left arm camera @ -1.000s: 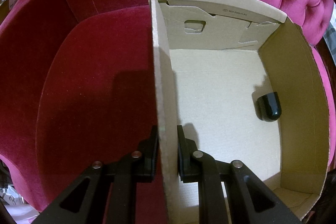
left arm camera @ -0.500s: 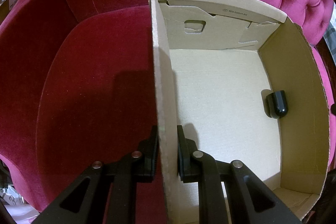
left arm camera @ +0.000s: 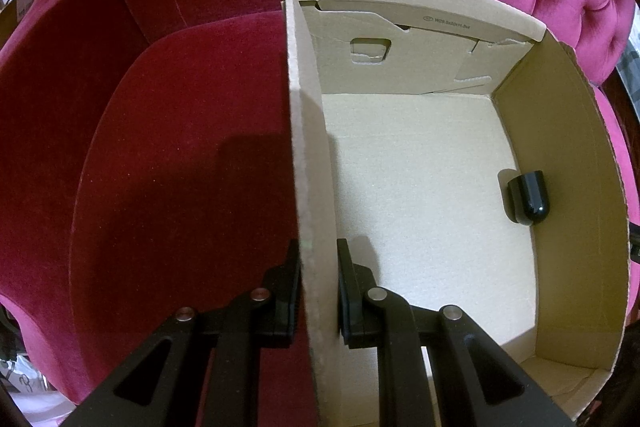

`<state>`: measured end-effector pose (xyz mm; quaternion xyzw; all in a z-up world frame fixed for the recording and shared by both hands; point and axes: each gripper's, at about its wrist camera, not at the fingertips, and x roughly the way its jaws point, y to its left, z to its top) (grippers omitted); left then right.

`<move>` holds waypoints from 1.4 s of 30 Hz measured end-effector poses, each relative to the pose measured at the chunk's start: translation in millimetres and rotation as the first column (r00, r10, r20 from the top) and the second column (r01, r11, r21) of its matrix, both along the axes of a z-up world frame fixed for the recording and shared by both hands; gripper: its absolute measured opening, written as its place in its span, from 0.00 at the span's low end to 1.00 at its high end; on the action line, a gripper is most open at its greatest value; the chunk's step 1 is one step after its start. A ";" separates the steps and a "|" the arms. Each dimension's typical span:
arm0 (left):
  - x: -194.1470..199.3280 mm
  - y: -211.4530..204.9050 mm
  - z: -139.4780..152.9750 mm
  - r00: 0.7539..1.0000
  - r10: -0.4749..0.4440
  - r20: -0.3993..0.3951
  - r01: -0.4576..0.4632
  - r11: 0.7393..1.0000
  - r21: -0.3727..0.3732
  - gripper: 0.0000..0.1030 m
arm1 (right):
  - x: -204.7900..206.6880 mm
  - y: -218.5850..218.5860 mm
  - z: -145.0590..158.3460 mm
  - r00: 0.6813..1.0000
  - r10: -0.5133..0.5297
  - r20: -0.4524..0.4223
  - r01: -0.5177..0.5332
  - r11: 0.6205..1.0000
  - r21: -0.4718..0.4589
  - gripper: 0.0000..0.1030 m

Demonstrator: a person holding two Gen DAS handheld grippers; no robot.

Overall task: Organize rigid objects
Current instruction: 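Move the right gripper back to the white plug charger, then grasp the small white plug charger with the right gripper, then lift the white charger and carry it into the box with the right gripper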

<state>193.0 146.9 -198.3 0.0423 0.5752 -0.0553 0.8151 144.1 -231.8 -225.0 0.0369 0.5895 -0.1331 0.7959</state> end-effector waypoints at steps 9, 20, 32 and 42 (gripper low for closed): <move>0.0 -0.8 -0.1 1.000 0.000 0.000 0.000 1.000 0.003 0.16 | -0.2 -10.3 -18.9 0.999 -0.021 -0.030 0.023 0.998 0.061 0.59; 0.0 -0.9 -0.2 1.000 0.000 0.000 0.000 1.000 0.004 0.16 | -9.1 -5.9 -33.8 0.999 0.003 -0.032 0.000 0.997 0.080 0.27; -0.4 0.2 -0.2 1.000 0.003 0.001 -0.003 1.000 0.001 0.16 | -18.8 5.7 -5.5 1.000 0.029 -0.006 -0.028 0.998 0.047 0.27; 0.1 2.2 -0.2 1.000 0.003 0.001 -0.003 1.000 -0.004 0.16 | -18.6 27.8 29.3 0.998 0.054 0.026 -0.055 0.998 0.038 0.27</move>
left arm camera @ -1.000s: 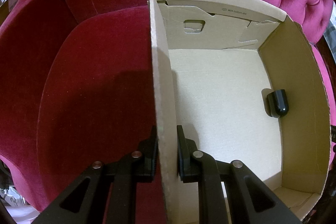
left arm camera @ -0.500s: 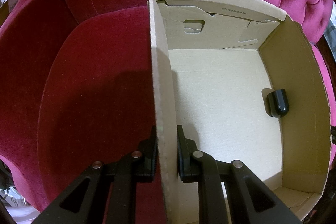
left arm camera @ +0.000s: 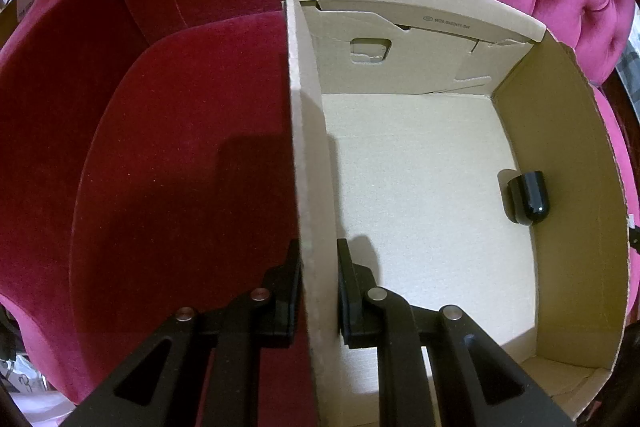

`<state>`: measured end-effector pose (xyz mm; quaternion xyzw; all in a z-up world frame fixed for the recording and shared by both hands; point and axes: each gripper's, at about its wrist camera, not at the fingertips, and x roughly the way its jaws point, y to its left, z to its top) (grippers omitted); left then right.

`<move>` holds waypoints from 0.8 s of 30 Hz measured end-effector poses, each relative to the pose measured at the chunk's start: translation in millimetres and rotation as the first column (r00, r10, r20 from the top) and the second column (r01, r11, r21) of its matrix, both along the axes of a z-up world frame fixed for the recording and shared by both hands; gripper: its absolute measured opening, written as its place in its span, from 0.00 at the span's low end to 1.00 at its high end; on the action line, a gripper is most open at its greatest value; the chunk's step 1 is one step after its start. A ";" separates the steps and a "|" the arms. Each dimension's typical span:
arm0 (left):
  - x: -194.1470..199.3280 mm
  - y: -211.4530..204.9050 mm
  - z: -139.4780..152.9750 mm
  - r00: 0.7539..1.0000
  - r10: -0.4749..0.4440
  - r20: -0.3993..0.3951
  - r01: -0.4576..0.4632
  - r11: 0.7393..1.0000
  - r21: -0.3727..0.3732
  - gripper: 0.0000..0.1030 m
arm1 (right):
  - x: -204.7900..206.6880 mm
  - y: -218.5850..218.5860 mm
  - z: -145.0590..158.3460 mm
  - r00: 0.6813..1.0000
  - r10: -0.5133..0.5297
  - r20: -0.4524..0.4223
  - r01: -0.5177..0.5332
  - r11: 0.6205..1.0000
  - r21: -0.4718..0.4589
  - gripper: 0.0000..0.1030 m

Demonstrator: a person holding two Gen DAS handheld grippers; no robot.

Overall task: Organize rigid objects
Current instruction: 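Lift the white charger and carry it into the box with the right gripper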

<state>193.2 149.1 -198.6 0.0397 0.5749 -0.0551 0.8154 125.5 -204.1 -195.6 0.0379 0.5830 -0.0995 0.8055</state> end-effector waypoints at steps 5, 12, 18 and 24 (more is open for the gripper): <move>-0.1 0.2 -0.1 1.000 0.000 0.000 0.000 1.000 -0.001 0.16 | 8.1 7.8 22.7 0.999 0.026 0.021 -0.026 1.000 -0.005 0.27; -0.3 -1.0 0.0 1.000 -0.002 0.000 0.002 1.000 0.004 0.16 | 14.9 25.8 43.4 0.997 0.068 0.048 -0.068 0.998 -0.012 0.27; -0.4 -2.1 0.0 1.000 -0.002 -0.001 0.002 1.000 0.002 0.16 | 20.0 45.2 59.3 0.991 0.112 0.075 -0.110 0.993 -0.030 0.27; -0.4 -2.4 -0.3 1.000 -0.002 -0.001 0.002 1.000 0.001 0.16 | 25.0 68.0 71.6 0.982 0.158 0.100 -0.156 0.987 -0.027 0.27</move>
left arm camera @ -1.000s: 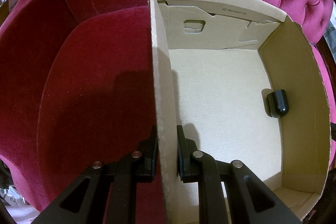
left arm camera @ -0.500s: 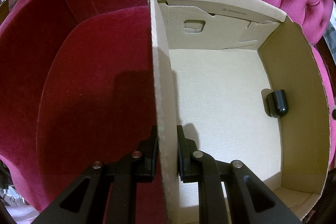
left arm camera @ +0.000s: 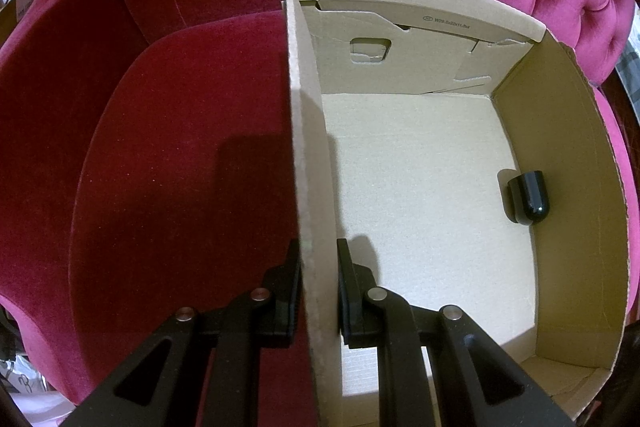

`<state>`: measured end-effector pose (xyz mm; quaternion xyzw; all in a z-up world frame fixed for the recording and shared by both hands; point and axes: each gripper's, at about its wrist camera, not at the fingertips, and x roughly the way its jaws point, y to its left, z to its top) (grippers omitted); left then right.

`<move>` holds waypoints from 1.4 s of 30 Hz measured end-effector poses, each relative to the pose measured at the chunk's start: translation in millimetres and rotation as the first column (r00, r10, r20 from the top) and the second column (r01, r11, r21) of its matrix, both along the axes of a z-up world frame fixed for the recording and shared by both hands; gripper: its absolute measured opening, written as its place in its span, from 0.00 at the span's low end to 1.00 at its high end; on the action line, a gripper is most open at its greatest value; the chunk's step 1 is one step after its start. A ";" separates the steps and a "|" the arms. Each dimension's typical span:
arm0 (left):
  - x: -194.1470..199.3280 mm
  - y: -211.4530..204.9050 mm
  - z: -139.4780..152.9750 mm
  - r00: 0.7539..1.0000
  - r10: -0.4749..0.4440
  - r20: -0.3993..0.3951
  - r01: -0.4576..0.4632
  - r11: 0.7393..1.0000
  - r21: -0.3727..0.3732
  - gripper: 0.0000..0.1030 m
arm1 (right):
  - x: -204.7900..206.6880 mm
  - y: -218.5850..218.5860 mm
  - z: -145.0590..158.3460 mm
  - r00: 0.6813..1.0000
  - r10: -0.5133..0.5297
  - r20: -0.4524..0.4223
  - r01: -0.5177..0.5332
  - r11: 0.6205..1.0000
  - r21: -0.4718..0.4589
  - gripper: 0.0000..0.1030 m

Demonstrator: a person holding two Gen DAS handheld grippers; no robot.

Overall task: Organize rigid objects
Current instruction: 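Lift the white charger and carry it into the box with the right gripper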

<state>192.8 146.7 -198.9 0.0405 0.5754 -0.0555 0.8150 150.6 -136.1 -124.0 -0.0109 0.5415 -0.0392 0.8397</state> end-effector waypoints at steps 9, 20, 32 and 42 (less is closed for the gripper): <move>0.0 0.6 -0.2 1.000 0.000 0.000 0.000 1.000 -0.001 0.16 | 12.0 41.7 14.0 0.995 0.092 0.028 -0.092 0.996 0.010 0.27; 0.0 0.6 -0.4 1.000 0.000 0.000 0.000 1.000 0.000 0.16 | 19.0 87.1 10.3 0.984 0.177 0.024 -0.178 0.984 0.017 0.27; -1.1 0.5 -0.2 1.000 -0.002 0.000 0.002 1.000 0.000 0.16 | 23.5 128.4 -22.7 0.968 0.250 -0.024 -0.249 0.968 0.021 0.27; -0.7 0.9 -0.3 1.000 -0.001 -0.001 0.001 1.000 -0.001 0.16 | 22.5 146.5 -62.3 0.963 0.262 -0.069 -0.258 0.964 0.061 0.27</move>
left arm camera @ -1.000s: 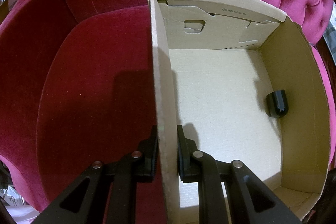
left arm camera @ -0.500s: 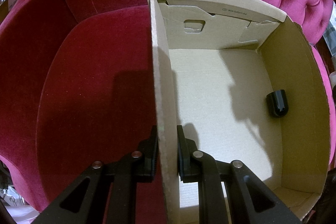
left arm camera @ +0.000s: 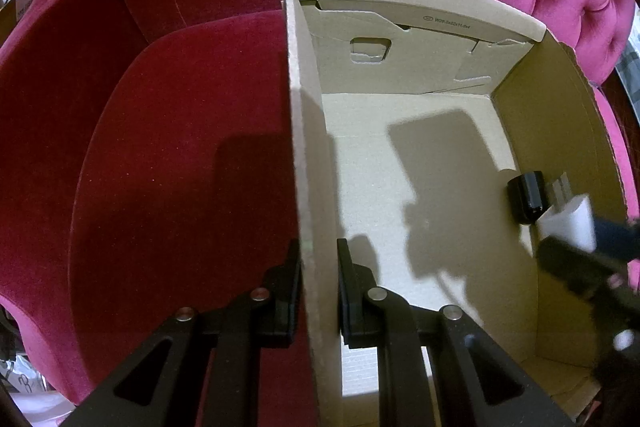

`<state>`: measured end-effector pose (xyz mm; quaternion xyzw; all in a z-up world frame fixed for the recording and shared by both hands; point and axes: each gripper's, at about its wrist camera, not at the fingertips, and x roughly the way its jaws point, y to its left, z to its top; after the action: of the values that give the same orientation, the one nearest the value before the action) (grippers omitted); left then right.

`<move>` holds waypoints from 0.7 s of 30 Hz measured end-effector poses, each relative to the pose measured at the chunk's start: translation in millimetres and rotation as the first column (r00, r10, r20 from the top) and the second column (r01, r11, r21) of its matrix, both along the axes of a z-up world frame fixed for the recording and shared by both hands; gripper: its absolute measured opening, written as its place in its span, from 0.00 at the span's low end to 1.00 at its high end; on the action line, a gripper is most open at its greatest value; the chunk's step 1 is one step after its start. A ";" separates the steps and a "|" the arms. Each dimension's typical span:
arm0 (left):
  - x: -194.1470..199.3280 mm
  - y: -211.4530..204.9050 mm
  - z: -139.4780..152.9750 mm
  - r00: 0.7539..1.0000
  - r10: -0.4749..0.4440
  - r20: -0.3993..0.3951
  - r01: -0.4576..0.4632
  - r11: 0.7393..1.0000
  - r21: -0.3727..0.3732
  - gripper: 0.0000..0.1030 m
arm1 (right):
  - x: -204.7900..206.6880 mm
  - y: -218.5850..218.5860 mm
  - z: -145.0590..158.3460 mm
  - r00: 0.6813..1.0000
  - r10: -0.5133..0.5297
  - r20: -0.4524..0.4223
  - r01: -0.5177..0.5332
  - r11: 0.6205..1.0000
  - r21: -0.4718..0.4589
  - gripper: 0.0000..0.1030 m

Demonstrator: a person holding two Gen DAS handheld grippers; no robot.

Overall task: Organize rigid objects
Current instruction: 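Lift the white charger and carry it into the box with the right gripper, then lower the white charger onto the box floor and open the right gripper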

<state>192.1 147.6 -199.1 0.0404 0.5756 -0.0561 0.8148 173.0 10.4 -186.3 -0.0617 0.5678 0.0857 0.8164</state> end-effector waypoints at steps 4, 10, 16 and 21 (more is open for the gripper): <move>0.3 0.3 0.2 1.000 0.002 -0.001 -0.002 1.000 -0.004 0.16 | -1.7 4.2 -15.7 1.000 -0.011 -0.024 0.011 1.000 0.012 0.27; 0.7 0.5 1.1 1.000 0.001 -0.001 -0.001 1.000 -0.003 0.16 | -5.7 6.5 -34.2 0.997 -0.032 -0.072 0.036 0.998 0.049 0.27; 0.9 1.6 1.4 1.000 0.000 -0.001 0.000 1.000 -0.006 0.16 | -10.2 8.4 -49.7 0.993 -0.041 -0.113 0.050 0.996 0.073 0.28; 1.2 3.4 2.1 1.000 0.000 0.001 0.000 1.000 -0.006 0.16 | -13.2 8.6 -59.2 0.991 -0.043 -0.130 0.052 0.997 0.063 0.28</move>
<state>193.3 150.9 -197.0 0.0383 0.5750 -0.0578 0.8152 159.8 19.0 -245.5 -0.0152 0.6172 0.0888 0.7816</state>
